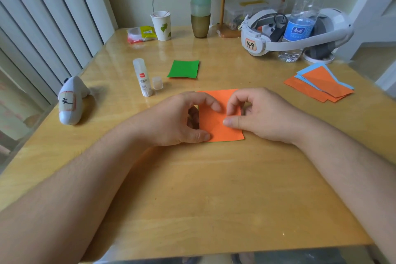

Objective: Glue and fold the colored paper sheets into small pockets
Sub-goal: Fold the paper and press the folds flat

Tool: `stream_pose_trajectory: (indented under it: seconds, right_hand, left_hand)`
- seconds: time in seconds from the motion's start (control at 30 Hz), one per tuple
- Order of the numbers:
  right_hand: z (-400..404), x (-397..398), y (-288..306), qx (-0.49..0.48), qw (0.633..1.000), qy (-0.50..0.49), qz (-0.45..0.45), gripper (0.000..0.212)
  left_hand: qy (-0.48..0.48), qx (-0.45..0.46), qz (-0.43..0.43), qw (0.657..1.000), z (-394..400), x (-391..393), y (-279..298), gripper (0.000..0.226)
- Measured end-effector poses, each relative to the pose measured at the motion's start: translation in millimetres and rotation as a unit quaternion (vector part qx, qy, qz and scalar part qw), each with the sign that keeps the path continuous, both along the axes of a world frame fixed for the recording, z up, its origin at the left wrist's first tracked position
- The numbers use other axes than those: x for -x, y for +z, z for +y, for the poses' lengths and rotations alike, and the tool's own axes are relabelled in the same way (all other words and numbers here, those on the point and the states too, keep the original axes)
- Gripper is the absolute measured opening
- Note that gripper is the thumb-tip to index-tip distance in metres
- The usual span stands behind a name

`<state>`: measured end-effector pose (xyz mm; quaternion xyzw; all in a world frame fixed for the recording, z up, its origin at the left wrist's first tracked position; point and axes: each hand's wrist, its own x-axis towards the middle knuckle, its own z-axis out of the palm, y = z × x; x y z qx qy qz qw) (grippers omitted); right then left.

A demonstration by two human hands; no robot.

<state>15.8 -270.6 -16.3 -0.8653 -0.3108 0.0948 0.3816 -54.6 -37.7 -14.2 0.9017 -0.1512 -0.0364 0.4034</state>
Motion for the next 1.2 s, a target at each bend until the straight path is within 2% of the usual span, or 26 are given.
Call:
stream_pose_trajectory:
  seconds: [0.1,0.2,0.3,0.43,0.6,0.8,0.93,1.0,1.1,1.2]
  right_hand:
    - [8,6,-2,0.057,0.996,-0.009,-0.069,0.027]
    - [9,7,-4,0.077,0.994,-0.004,-0.074,0.027]
    - [8,8,-2,0.09,0.993,0.0,-0.078,0.027]
    - [9,9,-1,0.094,0.993,0.0,-0.076,0.026]
    - [7,6,-1,0.091,0.994,0.014,-0.065,0.027]
    - [-5,1,5,0.075,0.995,0.068,0.018,0.033]
    - [-4,0,7,0.034,0.998,0.045,0.038,0.03]
    - [0,0,4,-0.012,1.0,0.012,0.008,0.041]
    - [7,-1,-2,-0.041,0.997,-0.021,-0.056,0.09]
    - [10,2,-1,-0.082,0.996,-0.027,-0.02,0.122]
  left_hand:
    - [0.0,0.003,0.002,1.0,1,-1,-1,0.051]
    - [0.002,0.005,-0.011,1.0,-2,0,-2,0.047]
    - [0.031,0.011,-0.062,0.998,-10,-2,-8,0.04]
    - [0.052,-0.025,-0.119,0.991,-13,-7,-11,0.043]
    - [0.029,-0.023,-0.089,0.995,-7,-7,-12,0.046]
    - [0.012,-0.019,-0.054,0.998,-2,-7,-9,0.049]
    - [0.002,-0.006,-0.038,0.999,-2,-10,-10,0.05]
    - [0.004,-0.001,-0.032,0.999,-1,-10,-11,0.051]
    - [-0.004,0.014,-0.027,1.0,-3,-8,-8,0.059]
    - [-0.011,0.012,-0.047,0.999,-4,-5,-5,0.092]
